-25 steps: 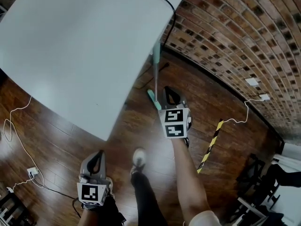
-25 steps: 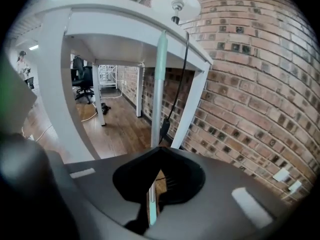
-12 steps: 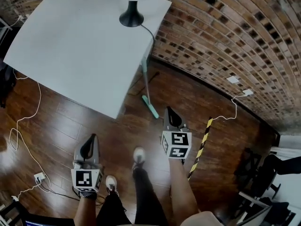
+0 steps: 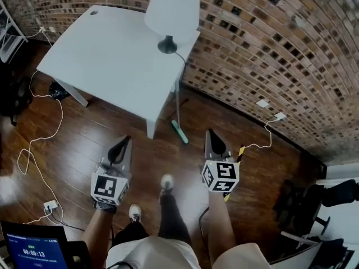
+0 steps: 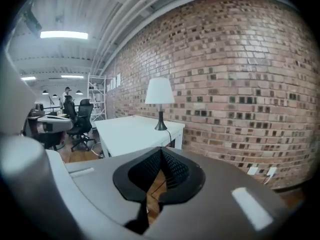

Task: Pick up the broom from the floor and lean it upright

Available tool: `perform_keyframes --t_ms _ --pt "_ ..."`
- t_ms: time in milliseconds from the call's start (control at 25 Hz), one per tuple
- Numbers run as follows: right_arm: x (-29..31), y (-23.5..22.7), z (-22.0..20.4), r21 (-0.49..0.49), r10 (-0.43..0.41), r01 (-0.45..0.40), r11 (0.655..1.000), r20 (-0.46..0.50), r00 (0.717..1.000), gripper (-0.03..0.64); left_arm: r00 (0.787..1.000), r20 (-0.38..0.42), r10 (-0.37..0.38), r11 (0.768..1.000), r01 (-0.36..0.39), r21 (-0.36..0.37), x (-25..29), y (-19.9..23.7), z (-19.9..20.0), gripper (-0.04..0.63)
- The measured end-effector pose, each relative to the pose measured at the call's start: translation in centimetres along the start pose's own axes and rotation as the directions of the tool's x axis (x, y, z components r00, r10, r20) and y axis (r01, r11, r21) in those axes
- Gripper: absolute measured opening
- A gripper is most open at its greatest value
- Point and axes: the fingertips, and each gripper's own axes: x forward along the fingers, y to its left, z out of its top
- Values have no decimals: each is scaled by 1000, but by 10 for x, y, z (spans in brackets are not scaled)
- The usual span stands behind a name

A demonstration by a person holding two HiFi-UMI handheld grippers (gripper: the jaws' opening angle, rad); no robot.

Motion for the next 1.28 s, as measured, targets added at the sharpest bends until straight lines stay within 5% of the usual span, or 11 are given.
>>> perform_keyframes --t_ms 240,600,840,1040,1280 --pt "-96 45 67 -16 0 1 1000 89 996 12 985 152 -84 996 78 51 -78 -12 81 -2" --pt "-233 120 118 -17 -5 8 1000 171 985 12 969 221 -113 989 88 121 -190 7 146 -2" --pt "-282 123 127 55 -45 33 998 240 970 12 962 228 -149 982 117 149 -221 -6 155 -2" --pt "-311 113 121 116 -48 9 993 336 941 14 949 271 -162 987 156 43 -239 -18 157 -2" --pt "-337 96 117 128 -25 -30 991 410 912 12 984 137 -110 990 97 100 -235 -54 134 -2"
